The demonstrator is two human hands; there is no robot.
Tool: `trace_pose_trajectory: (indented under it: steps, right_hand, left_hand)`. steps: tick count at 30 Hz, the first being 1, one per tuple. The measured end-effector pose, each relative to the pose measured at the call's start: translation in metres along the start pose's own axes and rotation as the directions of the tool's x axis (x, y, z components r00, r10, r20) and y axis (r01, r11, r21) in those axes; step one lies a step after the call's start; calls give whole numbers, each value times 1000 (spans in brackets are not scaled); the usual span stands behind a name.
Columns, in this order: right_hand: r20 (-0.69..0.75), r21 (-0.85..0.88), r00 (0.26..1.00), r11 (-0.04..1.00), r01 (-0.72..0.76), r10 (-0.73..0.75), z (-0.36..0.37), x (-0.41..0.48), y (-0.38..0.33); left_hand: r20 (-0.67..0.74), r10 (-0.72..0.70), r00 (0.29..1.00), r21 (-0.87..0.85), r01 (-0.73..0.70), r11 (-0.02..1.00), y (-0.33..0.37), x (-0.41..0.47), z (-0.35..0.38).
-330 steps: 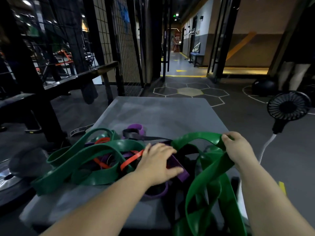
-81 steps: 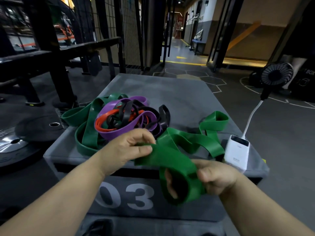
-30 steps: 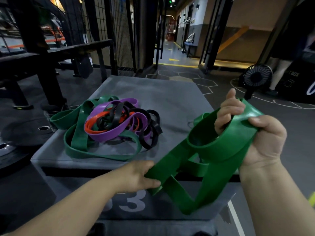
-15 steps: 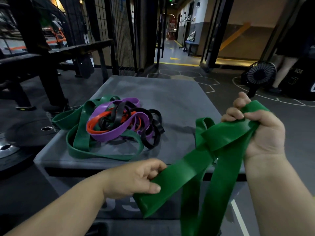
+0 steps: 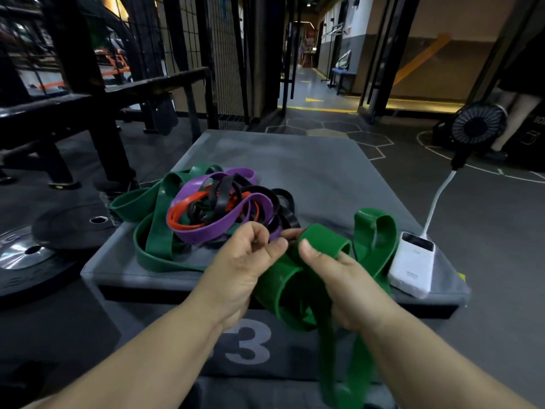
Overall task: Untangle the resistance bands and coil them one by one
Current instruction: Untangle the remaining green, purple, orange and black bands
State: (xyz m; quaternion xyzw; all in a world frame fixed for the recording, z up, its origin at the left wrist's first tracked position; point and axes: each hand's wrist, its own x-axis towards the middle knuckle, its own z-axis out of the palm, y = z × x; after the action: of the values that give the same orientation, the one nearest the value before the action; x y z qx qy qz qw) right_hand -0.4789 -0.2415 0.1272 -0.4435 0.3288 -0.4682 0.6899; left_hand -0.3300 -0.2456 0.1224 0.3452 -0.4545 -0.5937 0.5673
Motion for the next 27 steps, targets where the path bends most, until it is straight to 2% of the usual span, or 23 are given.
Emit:
trace_pose_trajectory:
  steps: [2, 4, 7, 9, 11, 12, 15, 17, 19, 21, 22, 23, 24, 25, 27]
  right_hand:
    - [-23, -127, 1000, 992, 0, -3, 0, 3, 0]
    - [-38, -243, 998, 969, 31, -41, 1, 6, -5]
    - [-119, -270, 984, 958, 96, -133, -3, 10, -14]
    - [-154, -292, 971, 948, 131, -182, -4, 9, -18]
    - [-178, -238, 965, 960, 150, -195, -3, 9, -21]
    - [-201, -182, 961, 971, 155, -191, -3, 8, -24]
    - [-252, 1, 939, 971, 240, -232, -11, 8, -33]
    - [-248, -43, 934, 966, 254, -257, -23, 8, -36]
    - [-162, -96, 964, 976, 195, -208, -34, 7, -37]
    - [7, -160, 995, 982, 97, -97, -43, 4, -37]
    - [80, -212, 996, 976, 51, -35, -46, 1, -38]
    - [148, -257, 989, 966, 19, 20, -48, -2, -38]
    - [206, -303, 976, 953, -9, 75, -48, -4, -37]
    - [252, -359, 959, 933, -29, 127, -46, -7, -36]
    - [319, -463, 920, 884, -58, 227, -44, -8, -29]
  left_hand:
    - [37, 7, 999, 10, -7, 1000, 0, -3, -2]
    - [169, -32, 985, -21, 36, 999, 0, -6, -7]
    - [376, -109, 920, 88, 82, 993, 2, -10, -14]
    - [354, -152, 923, 201, 83, 976, -2, -6, -17]
    - [289, -168, 942, 344, 62, 937, -8, -2, -19]
    - [294, -201, 934, 426, 60, 903, -11, 1, -22]
    - [374, -365, 853, 647, 43, 762, -28, -3, -24]
    - [324, -331, 886, 726, -9, 688, -34, -7, -20]
    - [297, -208, 932, 620, -23, 784, -25, -2, -15]
    - [170, -95, 981, 352, 29, 936, -5, 7, -14]
    - [111, -12, 994, 264, -18, 964, 3, 10, -18]
    - [130, 70, 989, 278, -105, 955, 12, 10, -24]
    - [209, 116, 971, 329, -181, 927, 22, 6, -27]
    - [285, 113, 952, 396, -224, 890, 28, 2, -31]
    - [349, 77, 934, 477, -248, 843, 35, -4, -38]
